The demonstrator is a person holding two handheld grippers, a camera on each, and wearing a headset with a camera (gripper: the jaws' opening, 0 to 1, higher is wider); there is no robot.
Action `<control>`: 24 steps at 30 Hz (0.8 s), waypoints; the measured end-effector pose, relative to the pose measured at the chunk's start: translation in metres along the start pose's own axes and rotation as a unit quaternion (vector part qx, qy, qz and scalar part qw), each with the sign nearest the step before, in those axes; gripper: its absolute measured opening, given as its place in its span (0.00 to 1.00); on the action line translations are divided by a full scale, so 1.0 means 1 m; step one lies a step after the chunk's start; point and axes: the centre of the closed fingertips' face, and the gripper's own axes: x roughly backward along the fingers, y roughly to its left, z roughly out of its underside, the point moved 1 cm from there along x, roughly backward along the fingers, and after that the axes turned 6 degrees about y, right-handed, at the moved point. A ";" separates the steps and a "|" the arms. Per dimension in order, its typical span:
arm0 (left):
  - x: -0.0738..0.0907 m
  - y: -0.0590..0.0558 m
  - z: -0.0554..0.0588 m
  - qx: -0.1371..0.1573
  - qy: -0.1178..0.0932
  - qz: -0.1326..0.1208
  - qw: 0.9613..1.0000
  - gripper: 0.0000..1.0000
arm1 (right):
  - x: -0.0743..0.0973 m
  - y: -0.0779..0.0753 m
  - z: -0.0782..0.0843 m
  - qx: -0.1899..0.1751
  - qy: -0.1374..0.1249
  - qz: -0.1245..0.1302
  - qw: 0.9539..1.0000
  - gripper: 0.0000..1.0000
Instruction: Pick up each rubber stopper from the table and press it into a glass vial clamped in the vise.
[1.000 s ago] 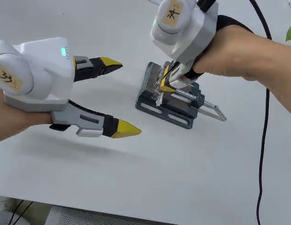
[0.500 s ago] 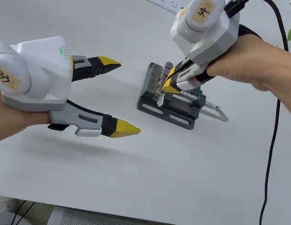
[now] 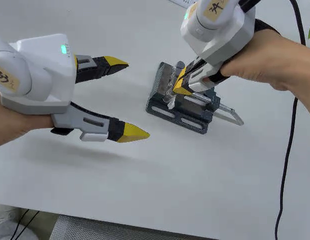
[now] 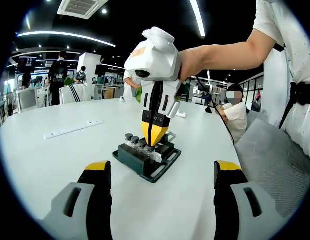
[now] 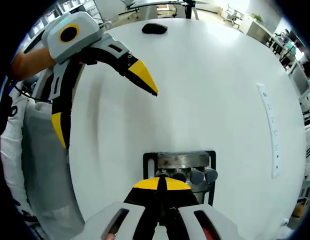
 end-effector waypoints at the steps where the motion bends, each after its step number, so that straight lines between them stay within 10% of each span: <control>1: 0.000 0.000 0.000 0.000 0.000 0.000 1.000 0.83 | 0.000 -0.001 0.000 0.001 0.000 0.001 1.000 0.00; 24: -0.006 -0.005 -0.006 -0.001 0.000 0.006 1.000 0.83 | -0.002 0.001 0.002 -0.004 0.006 -0.006 1.000 0.00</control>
